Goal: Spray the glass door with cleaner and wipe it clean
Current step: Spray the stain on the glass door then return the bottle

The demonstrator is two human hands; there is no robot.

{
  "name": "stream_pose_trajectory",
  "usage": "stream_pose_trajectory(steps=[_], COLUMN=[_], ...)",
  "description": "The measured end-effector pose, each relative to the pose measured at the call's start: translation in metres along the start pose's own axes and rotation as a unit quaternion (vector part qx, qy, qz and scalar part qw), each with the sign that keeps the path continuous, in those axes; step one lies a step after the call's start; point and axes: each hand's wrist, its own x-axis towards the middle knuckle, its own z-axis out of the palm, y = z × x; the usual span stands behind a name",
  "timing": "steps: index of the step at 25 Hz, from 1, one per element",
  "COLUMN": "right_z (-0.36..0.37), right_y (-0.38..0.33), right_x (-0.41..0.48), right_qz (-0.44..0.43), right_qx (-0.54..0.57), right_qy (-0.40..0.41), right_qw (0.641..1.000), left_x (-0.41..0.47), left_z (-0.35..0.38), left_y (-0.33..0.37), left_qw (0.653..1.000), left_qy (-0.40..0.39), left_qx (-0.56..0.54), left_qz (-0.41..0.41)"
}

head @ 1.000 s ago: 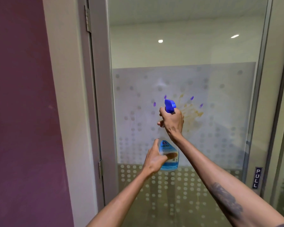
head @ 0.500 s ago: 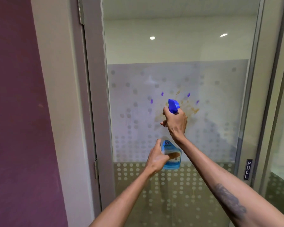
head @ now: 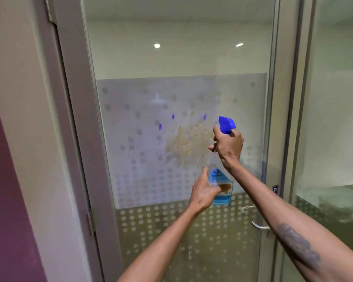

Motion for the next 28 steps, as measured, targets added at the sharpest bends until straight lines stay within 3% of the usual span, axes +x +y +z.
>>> stream_pose_trajectory(steps=[10,18,22,28], right_z=[-0.064,-0.192,-0.277,-0.406], right_y=[0.024,0.076,0.103,0.149], right_x=[0.029,0.09,0.121,0.157], right_qz=[0.0,-0.008,0.018,0.054], right_qx=[0.068,-0.074,-0.103,-0.243], right_qy=[-0.085,-0.136,-0.114,-0.066], right_qw=[0.994,0.988,0.988,0.966], left_x=[0.006,0.02,0.027,0.028], left_z=[0.058,0.192,0.279,0.41], left_y=[0.023,0.058,0.08,0.118], left_qw=[1.0,0.999,0.994,0.983], left_qy=[0.016,-0.015,-0.069,-0.157], left_qx=[-0.013,-0.035,-0.081,-0.097], left_qz=[0.003,-0.011,-0.011,0.015])
